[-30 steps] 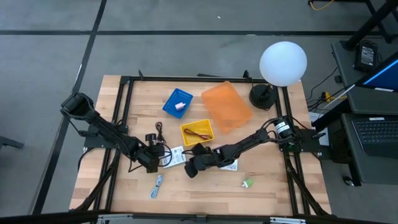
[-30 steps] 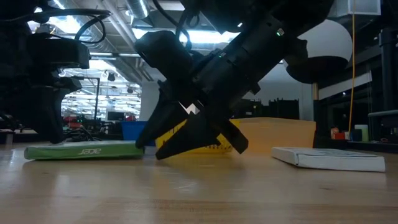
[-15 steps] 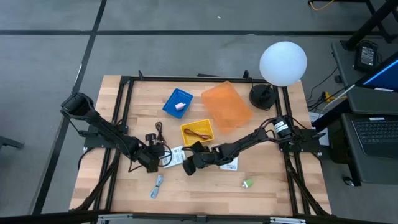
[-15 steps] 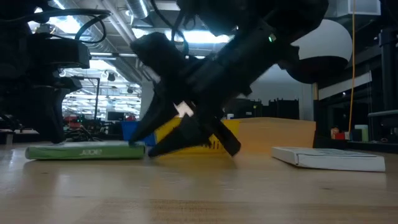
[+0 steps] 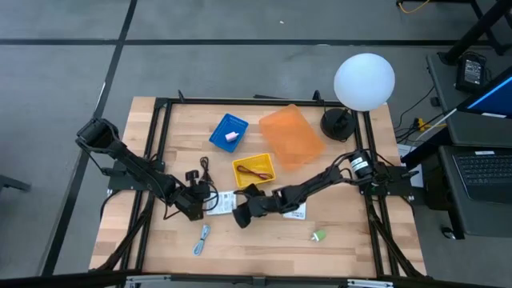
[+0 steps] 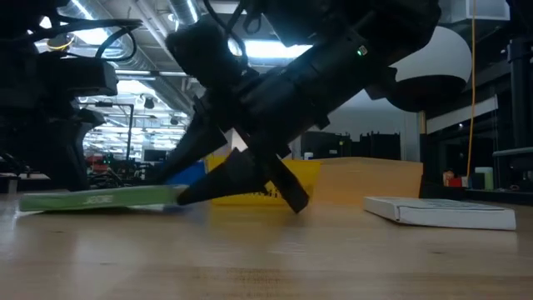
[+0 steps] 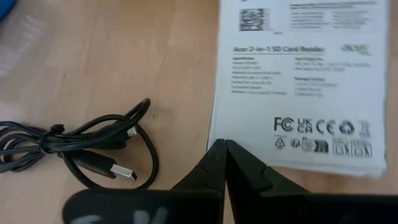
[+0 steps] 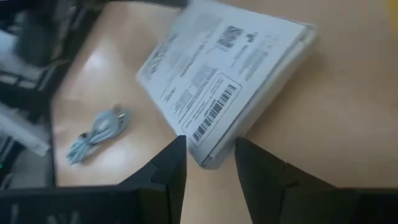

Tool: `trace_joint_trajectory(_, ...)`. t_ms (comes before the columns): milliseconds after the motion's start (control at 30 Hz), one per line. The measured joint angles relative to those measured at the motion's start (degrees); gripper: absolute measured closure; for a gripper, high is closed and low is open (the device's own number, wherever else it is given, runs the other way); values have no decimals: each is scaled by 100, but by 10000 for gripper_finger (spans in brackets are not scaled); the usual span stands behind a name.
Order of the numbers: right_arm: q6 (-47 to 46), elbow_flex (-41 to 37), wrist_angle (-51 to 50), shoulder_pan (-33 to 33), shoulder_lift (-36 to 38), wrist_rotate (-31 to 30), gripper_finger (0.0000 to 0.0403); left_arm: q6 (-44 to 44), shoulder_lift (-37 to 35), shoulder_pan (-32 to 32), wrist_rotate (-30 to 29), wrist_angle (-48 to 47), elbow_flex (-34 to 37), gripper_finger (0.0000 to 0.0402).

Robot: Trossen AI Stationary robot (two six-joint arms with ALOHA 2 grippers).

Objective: Pick and place items into bin
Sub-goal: Put the white card reader box into the orange bin

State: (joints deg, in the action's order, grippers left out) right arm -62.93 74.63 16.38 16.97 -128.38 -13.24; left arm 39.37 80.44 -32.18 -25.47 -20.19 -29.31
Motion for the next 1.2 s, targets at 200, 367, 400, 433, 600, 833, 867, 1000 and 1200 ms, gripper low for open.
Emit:
trace_joint_trajectory(200, 162, -4, 367, 13, -20, 90, 276, -55, 9, 7, -16, 76, 9, 400)
trace_joint_trajectory(367, 197, -4, 378, 15, -20, 41, 276, 36, 11, 7, -33, 105, 9, 400)
trace_joint_trajectory(400, 218, -4, 383, 15, -20, 13, 276, 37, 11, 7, -31, 109, 9, 400)
trace_joint_trajectory(433, 254, -2, 387, 15, -20, -29, 276, 38, 13, 7, -35, 114, 9, 400)
trace_joint_trajectory(600, 582, -2, 458, 15, -31, -126, 276, 42, 17, 7, -36, 120, 12, 399)
trace_joint_trajectory(833, 604, 9, 359, 26, -30, -82, 276, 61, 17, 7, -36, 118, 12, 398)
trace_joint_trajectory(867, 599, 11, 267, 26, -17, -86, 276, 75, 18, 7, -36, 120, 12, 398)
trace_joint_trajectory(1000, 514, 11, -322, -2, 88, -195, 276, 136, 27, 9, -3, 139, 12, 398)
trace_joint_trajectory(1200, 834, -30, -654, -11, 323, -393, 276, 167, 35, 9, 44, 198, 12, 398)
